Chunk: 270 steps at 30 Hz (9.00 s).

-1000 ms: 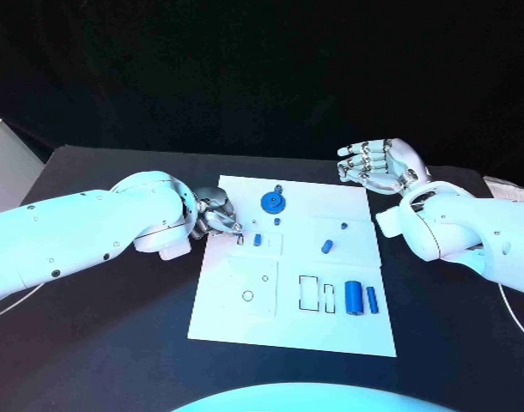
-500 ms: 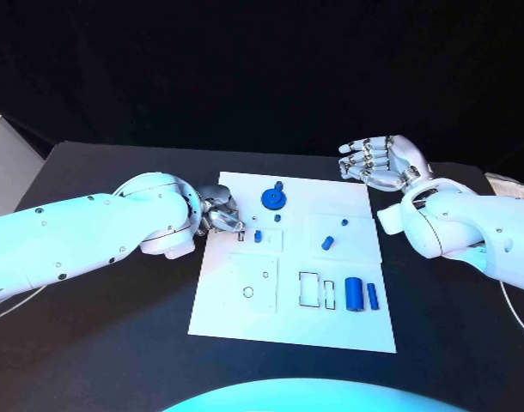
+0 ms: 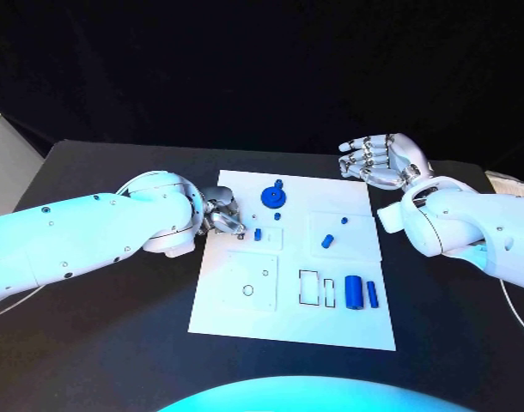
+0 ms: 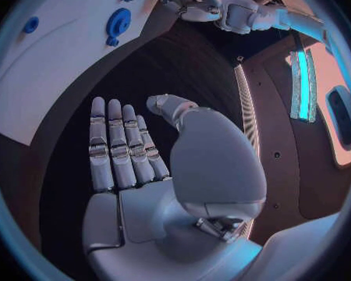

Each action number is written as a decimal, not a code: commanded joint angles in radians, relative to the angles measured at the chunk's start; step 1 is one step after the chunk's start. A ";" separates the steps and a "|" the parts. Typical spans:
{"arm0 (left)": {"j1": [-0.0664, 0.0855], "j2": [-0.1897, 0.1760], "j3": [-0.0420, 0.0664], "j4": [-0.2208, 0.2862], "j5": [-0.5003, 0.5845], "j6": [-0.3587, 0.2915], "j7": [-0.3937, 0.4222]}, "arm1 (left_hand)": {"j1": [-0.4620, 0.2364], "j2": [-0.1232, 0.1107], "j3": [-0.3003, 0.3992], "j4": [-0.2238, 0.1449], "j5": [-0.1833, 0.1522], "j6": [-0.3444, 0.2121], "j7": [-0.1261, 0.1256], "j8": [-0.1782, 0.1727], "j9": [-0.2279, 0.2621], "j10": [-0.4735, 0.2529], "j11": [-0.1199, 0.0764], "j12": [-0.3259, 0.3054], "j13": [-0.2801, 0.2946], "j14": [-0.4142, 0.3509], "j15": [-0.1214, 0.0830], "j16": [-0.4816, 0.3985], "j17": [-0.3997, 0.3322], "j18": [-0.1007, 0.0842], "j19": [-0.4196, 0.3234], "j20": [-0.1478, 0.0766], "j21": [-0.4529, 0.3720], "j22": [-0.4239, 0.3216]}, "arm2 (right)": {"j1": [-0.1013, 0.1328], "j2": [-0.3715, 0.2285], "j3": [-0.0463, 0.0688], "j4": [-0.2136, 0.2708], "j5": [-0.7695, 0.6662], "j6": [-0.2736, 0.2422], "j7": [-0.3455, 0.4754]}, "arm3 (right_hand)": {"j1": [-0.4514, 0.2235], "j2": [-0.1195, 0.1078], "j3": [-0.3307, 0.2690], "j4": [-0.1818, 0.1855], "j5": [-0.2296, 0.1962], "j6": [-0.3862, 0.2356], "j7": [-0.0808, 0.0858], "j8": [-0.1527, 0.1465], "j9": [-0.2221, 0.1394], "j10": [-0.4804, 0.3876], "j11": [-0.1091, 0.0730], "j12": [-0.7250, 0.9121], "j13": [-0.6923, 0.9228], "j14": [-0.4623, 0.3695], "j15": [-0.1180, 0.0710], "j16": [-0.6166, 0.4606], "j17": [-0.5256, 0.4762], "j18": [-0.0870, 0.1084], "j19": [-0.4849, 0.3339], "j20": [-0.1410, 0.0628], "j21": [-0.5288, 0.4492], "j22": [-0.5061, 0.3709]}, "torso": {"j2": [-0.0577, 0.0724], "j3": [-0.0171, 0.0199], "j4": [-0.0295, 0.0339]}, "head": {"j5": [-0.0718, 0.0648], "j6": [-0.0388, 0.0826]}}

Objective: Assemble the parts on the task board

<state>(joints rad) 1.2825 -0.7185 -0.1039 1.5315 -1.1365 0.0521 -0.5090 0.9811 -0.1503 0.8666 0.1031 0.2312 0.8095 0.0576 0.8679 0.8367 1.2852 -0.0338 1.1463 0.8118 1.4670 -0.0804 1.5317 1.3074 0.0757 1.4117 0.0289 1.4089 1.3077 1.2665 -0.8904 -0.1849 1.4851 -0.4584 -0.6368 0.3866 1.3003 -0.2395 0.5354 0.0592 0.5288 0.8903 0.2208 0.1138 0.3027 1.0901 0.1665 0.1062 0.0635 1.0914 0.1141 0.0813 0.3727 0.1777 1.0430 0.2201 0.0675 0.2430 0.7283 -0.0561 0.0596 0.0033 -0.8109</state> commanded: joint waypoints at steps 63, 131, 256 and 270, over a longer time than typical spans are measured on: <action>-0.001 0.015 -0.001 -0.008 -0.047 0.115 -0.002 | -0.016 -0.008 0.180 -0.179 0.005 0.031 -0.020 0.006 -0.006 0.025 -0.002 0.019 0.022 0.088 -0.006 0.009 0.204 -0.015 0.009 -0.004 0.007 0.048 | -0.001 -0.003 0.000 0.003 -0.007 0.019 0.007 | -0.005 0.012 0.001 -0.006 0.006 0.000 0.011 -0.008 -0.001 0.002 0.001 -0.008 -0.001 0.006 0.005 -0.004 -0.004 0.004 0.004 0.001 0.001 -0.006 | 0.000 -0.0004 0.0004 | -0.004 -0.014; -0.001 0.025 -0.001 -0.038 -0.023 0.102 -0.002 | -0.140 -0.069 -0.122 0.004 -0.020 0.068 -0.039 0.008 -0.059 0.029 -0.014 0.038 0.018 0.090 -0.017 0.014 0.211 -0.016 0.014 -0.012 0.003 0.052 | -0.001 -0.009 0.000 0.008 -0.007 0.017 0.008 | -0.007 0.012 0.001 -0.008 0.007 0.001 0.012 -0.009 -0.002 0.003 0.001 -0.010 -0.001 0.005 0.005 -0.005 -0.007 0.004 0.005 0.001 0.000 -0.011 | 0.000 -0.0012 0.0011 | -0.011 -0.019; 0.003 -0.007 0.039 -0.084 0.025 0.187 -0.006 | 0.042 -0.045 -0.510 0.185 -0.066 -0.044 0.028 -0.100 -0.234 -0.117 0.045 0.004 -0.174 0.062 0.031 -0.028 0.132 0.009 -0.053 0.025 -0.094 -0.039 | -0.009 -0.007 0.000 0.004 -0.007 0.018 0.006 | -0.009 0.012 0.002 -0.013 0.008 0.003 0.014 -0.013 -0.003 0.005 0.003 -0.015 -0.001 0.002 0.007 -0.008 -0.015 0.004 0.003 0.003 0.000 -0.025 | 0.000 -0.0003 -0.0001 | -0.005 -0.009; 0.002 0.002 0.038 -0.087 0.054 0.187 -0.008 | 0.105 0.002 -0.503 0.183 -0.062 -0.036 0.029 -0.103 -0.255 -0.112 0.045 0.012 -0.172 0.066 0.032 -0.022 0.141 0.008 -0.048 0.025 -0.088 -0.032 | -0.009 -0.008 0.000 0.005 -0.007 0.018 0.006 | -0.009 0.012 0.002 -0.013 0.008 0.003 0.014 -0.013 -0.003 0.005 0.003 -0.015 -0.001 0.002 0.007 -0.008 -0.015 0.004 0.003 0.003 0.000 -0.025 | 0.000 -0.0005 0.0004 | -0.006 -0.010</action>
<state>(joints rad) 1.2850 -0.7188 -0.0664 1.4444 -1.0980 0.2216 -0.5173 1.0811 -0.1482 0.3614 0.2882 0.1665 0.7665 0.0853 0.7699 0.5829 1.1721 0.0108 1.1542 0.6388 1.4632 -0.0551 1.5039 1.3074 0.0757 1.3595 0.0482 1.3196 1.2747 1.2581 -0.8986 -0.1850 1.4886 -0.4580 -0.6328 0.3850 1.2949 -0.2342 0.5382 0.0510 0.5325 0.8899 0.2204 0.1060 0.3014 1.0902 0.1665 0.0982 0.0635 1.0949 0.1177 0.0774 0.3592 0.1777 1.0429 0.2201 0.0675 0.2191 0.7284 -0.0565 0.0600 -0.0025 -0.8210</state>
